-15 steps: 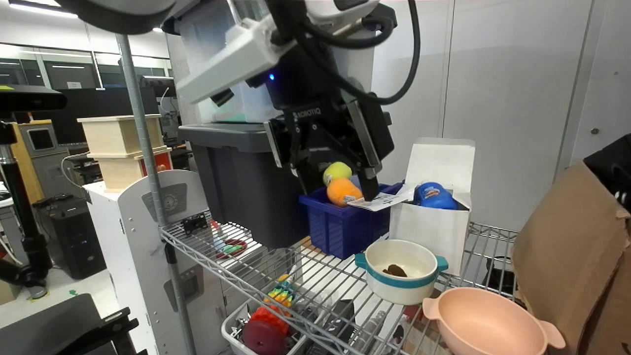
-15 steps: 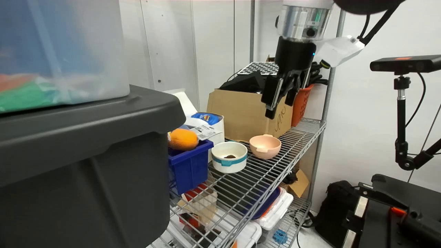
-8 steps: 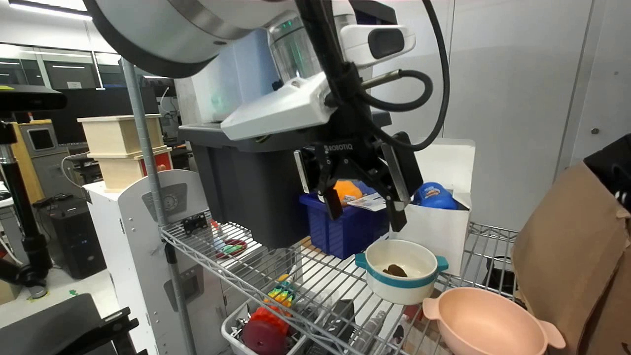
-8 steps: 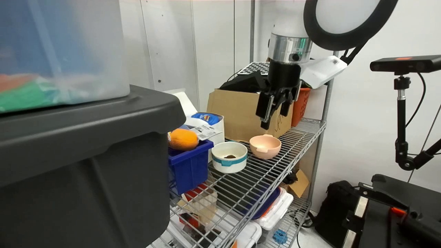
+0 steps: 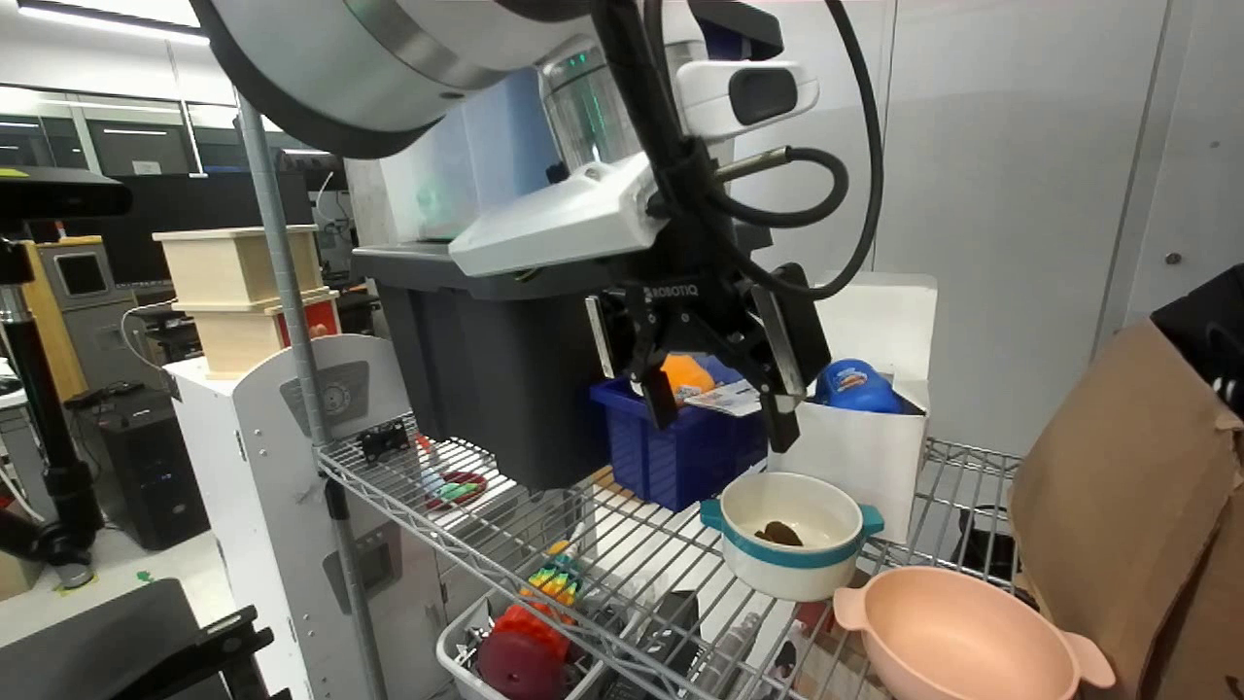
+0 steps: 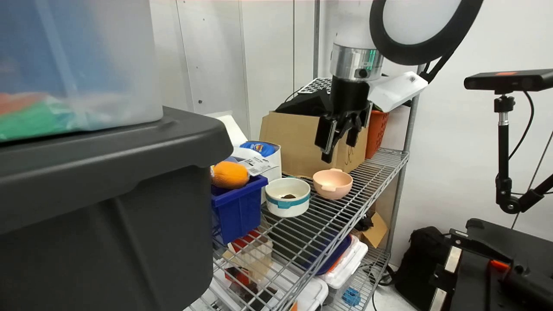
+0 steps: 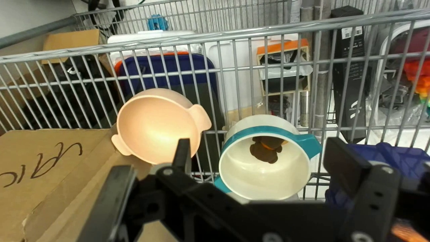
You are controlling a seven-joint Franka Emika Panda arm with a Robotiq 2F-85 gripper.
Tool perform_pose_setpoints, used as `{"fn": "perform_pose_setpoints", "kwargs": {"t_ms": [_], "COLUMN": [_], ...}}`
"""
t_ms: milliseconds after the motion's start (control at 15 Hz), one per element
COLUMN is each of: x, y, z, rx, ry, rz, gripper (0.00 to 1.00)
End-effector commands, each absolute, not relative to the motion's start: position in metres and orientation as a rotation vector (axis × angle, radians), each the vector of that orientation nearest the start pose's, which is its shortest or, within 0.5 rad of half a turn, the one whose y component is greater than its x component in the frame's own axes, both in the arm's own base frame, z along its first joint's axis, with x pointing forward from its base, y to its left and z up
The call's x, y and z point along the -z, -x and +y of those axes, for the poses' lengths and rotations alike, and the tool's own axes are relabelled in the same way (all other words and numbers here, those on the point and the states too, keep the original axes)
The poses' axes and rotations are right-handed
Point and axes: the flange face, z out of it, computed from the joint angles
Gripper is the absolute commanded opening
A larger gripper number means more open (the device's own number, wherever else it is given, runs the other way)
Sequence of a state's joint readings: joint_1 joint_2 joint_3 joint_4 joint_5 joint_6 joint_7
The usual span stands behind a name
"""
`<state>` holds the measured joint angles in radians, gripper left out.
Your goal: Put the sponges in the bowl
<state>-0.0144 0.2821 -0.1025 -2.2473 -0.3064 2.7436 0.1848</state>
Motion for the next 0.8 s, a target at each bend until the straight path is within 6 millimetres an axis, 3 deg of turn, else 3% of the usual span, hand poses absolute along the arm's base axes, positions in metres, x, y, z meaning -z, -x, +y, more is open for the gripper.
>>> {"fn": "perform_pose_setpoints", "kwargs": {"t_ms": [0,267,733], "x": [-0.2637,-0.2610,-0.2573], "y": [-0.5614,-0.5610,-0.5582], "z": [-0.0497,-0.0509,-0.0553], "rx": [0.286,0.203,0.214], "ry": [3.265,3.242,3.255], "rz": [0.055,0.072,0.094], "gripper": [1.00,1.00,1.00]}}
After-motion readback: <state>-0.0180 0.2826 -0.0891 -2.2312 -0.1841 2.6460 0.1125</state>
